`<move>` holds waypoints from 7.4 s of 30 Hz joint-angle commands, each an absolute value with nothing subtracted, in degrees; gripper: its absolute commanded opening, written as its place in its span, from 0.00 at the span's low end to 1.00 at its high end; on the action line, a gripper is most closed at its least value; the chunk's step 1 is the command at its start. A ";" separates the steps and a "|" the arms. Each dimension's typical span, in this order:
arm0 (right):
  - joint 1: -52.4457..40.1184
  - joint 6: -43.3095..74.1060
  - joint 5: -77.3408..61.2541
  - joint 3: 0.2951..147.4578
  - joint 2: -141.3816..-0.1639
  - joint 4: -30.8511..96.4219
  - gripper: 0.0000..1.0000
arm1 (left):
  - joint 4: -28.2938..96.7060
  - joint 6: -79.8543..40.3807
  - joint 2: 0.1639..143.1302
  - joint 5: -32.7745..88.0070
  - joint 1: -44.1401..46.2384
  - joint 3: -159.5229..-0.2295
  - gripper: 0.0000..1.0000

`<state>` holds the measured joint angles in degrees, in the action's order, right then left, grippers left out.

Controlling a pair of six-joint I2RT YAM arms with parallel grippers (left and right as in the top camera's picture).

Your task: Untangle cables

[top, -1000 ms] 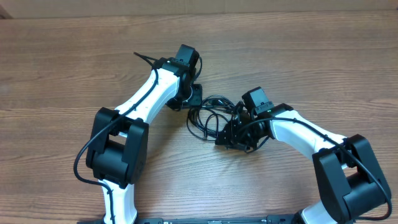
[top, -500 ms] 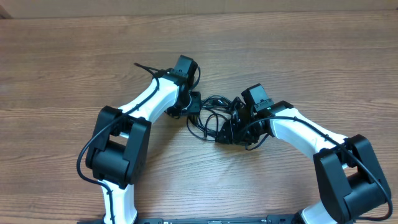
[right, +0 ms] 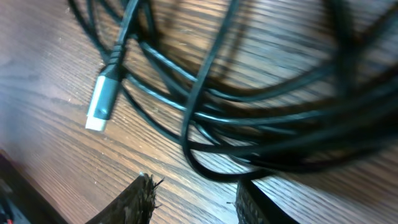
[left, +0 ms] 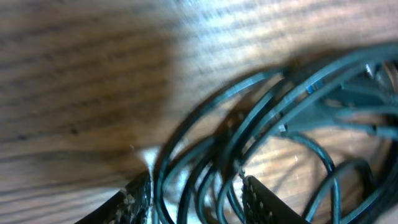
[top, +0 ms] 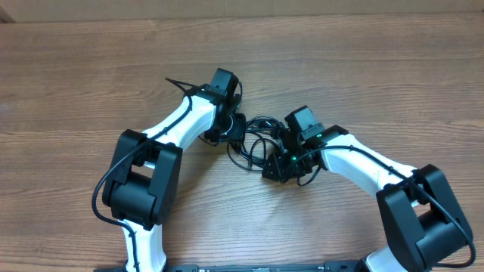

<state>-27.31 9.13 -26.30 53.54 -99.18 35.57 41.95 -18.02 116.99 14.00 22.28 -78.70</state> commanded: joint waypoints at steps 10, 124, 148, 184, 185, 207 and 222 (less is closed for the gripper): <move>-32.71 6.94 -14.55 55.09 -99.48 32.12 0.41 | 48.07 -12.25 116.90 22.50 20.91 -80.53 0.51; -18.63 3.95 -36.45 60.82 -99.90 48.31 0.63 | 46.26 -11.77 117.71 2.57 28.58 -85.21 0.62; -18.74 -1.63 -36.49 60.69 -99.90 46.87 0.64 | 64.45 -11.90 124.68 4.34 27.20 -101.49 0.04; -19.53 -9.50 -60.34 54.70 -102.69 33.58 0.42 | 71.75 -9.43 124.73 14.90 23.64 -108.90 0.04; -19.53 -9.50 -60.80 54.70 -102.69 33.41 0.40 | 71.70 -9.43 124.73 14.90 23.64 -108.90 0.04; -10.46 -1.28 -89.86 54.87 -102.67 30.89 0.04 | 71.31 -9.26 124.77 14.41 23.64 -108.68 0.04; 0.97 33.71 -88.58 54.87 -102.67 17.15 0.04 | 70.96 -8.75 124.88 11.42 23.68 -107.96 0.04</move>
<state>-0.58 23.86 -87.20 54.87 -102.65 19.03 71.11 -10.04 124.75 12.25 23.90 -107.81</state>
